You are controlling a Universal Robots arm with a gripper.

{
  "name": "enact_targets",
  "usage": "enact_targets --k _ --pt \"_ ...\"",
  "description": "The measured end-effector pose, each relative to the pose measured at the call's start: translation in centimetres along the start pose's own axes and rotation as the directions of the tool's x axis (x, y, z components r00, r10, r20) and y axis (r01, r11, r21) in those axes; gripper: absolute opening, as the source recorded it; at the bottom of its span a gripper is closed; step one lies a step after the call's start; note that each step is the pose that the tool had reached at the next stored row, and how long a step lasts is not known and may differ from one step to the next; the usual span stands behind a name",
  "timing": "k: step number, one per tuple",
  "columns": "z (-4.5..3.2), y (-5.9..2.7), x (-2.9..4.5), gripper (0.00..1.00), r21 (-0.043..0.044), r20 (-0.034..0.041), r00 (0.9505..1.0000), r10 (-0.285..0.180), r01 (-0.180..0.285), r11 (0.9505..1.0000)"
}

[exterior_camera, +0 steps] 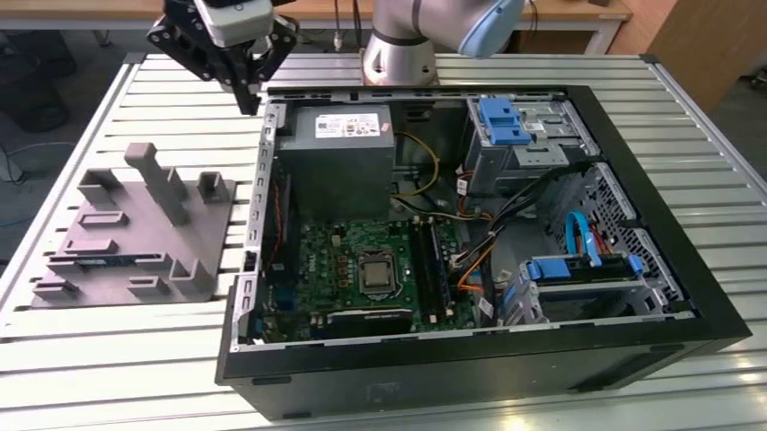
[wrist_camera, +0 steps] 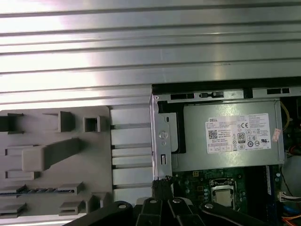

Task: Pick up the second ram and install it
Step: 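Reach for the second ram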

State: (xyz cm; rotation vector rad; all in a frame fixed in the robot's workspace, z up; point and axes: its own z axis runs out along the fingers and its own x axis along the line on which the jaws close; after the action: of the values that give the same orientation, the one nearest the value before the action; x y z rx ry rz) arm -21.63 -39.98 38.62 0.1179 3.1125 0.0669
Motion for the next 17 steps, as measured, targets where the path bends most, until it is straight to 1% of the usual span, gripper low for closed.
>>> enact_targets --k 10,17 --pt "0.45 -0.32 1.82 0.1 0.0 0.0 1.0 0.0 0.0 1.0" --pt "0.74 -0.52 2.85 0.1 0.0 0.0 1.0 0.0 0.0 1.0"
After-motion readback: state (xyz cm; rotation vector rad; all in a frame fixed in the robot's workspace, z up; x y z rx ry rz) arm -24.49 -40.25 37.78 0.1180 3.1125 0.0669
